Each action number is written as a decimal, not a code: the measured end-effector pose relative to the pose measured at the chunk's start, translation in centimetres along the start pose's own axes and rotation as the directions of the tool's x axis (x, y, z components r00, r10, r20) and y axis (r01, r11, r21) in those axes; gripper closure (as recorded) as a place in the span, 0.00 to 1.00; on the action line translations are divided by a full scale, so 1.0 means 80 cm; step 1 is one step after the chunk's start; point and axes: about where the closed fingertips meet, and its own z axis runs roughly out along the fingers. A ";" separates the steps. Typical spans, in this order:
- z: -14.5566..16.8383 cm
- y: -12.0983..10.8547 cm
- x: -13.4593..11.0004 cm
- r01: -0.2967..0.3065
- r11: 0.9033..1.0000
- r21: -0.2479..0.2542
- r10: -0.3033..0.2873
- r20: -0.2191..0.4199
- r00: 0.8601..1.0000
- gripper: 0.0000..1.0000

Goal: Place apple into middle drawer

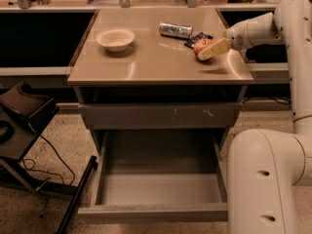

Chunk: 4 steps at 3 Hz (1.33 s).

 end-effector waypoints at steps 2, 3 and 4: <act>0.000 0.000 0.000 0.000 1.000 0.000 0.000 0.000 1.000 0.19; 0.000 0.000 0.000 0.000 1.000 0.000 0.000 0.000 1.000 0.42; 0.000 0.000 0.000 0.000 1.000 0.000 0.000 0.000 1.000 0.66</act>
Offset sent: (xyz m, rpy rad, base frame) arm 0.0000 0.0000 0.0000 0.0000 0.0000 0.0000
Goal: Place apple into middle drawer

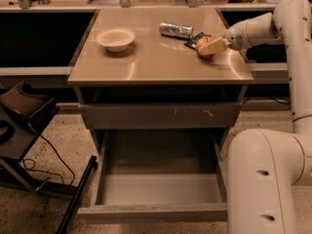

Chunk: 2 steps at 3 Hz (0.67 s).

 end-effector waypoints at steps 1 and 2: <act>0.000 0.000 0.000 0.000 1.000 0.000 0.000 0.000 1.000 0.89; -0.027 0.015 -0.004 -0.008 0.999 -0.039 0.009 0.020 1.000 1.00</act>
Offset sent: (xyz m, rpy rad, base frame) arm -0.0886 -0.0016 0.0264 0.0767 0.0141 0.0580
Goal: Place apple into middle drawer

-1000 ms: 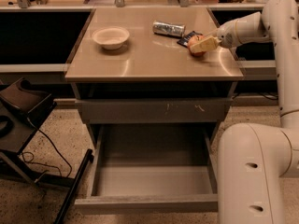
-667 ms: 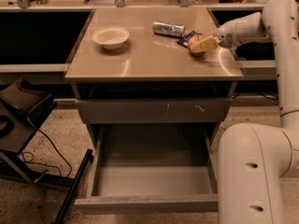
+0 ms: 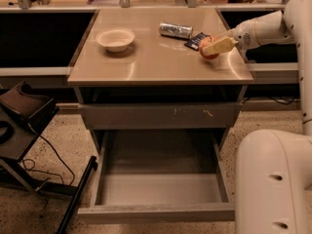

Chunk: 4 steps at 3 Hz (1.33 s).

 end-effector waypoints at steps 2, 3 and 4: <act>-0.175 0.028 -0.054 -0.001 0.990 0.141 -0.021 0.154 0.988 1.00; -0.280 0.074 -0.092 -0.026 0.969 0.245 -0.036 0.245 0.969 1.00; -0.323 0.125 -0.061 -0.121 0.960 0.254 0.049 0.272 0.961 1.00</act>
Offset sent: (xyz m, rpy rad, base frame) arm -0.2321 -0.0022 0.0137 0.1126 0.0166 -0.1597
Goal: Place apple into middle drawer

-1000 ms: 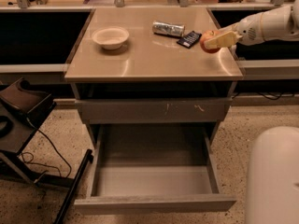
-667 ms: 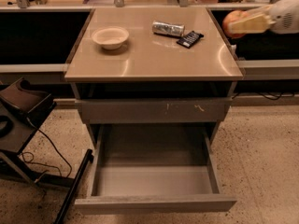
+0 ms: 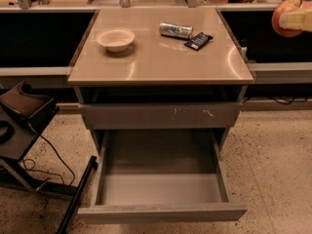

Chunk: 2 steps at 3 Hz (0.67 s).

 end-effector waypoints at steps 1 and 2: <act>0.018 0.040 0.121 -0.204 0.974 -0.095 0.191 -0.131 0.973 1.00; 0.064 0.085 0.257 -0.384 0.899 -0.210 0.311 -0.311 0.898 1.00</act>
Offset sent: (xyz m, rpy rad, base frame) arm -0.0729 0.0835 -0.3557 0.2489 0.8082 0.3214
